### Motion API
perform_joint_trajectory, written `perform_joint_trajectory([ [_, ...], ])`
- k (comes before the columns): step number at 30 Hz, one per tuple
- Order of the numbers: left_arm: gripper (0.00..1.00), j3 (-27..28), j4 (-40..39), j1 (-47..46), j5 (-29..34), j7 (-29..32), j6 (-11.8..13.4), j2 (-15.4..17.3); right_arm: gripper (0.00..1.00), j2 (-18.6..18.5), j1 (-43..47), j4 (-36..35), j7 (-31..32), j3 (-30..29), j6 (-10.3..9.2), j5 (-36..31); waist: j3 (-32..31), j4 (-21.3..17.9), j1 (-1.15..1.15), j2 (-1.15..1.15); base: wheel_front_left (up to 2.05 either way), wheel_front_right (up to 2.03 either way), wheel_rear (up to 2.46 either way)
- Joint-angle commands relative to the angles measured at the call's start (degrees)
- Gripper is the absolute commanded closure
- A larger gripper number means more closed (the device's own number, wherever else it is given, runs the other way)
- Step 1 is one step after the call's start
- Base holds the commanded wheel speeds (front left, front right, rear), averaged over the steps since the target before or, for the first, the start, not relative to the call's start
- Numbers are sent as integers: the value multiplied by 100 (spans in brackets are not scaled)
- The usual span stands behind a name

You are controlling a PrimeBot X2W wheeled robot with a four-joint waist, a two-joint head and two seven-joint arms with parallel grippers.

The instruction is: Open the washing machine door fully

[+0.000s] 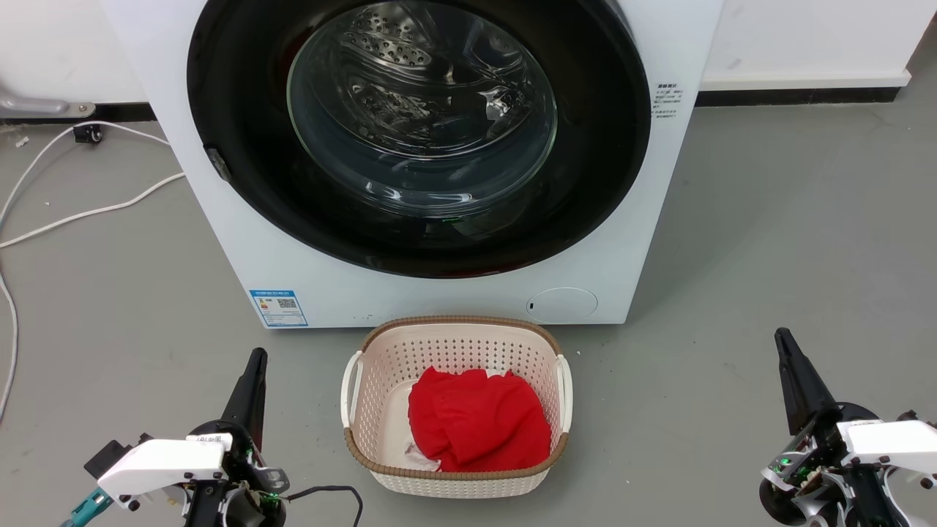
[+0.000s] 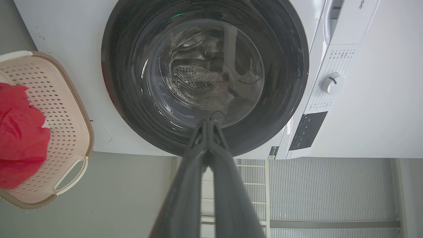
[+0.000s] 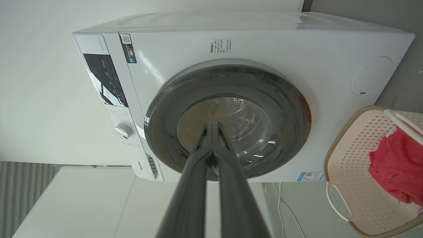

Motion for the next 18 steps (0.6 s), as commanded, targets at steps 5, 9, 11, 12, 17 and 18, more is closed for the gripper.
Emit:
perform_joint_trajectory([
  [5,100,26,2,-44,16,6,-19,-5,100,31,-68,13,34,-24,0,-41,0,0,0,0,0,0,0],
  [9,100,27,2,-44,17,8,-19,-5,100,37,-69,13,40,-33,0,-43,0,0,0,0,0,0,0],
  [11,100,27,2,-44,18,9,-19,-6,100,41,-70,14,42,-37,0,-51,0,0,0,0,0,0,0],
  [12,100,27,2,-44,18,9,-19,-6,100,41,-70,14,42,-37,0,-51,0,0,0,0,0,0,0],
  [17,100,28,2,-44,20,10,-19,-7,100,51,-71,16,47,-50,0,-60,0,0,0,0,0,0,0],
  [18,0,4,2,0,0,0,0,-2,0,30,-1,4,42,-44,0,-40,0,0,0,0,0,0,0],
])
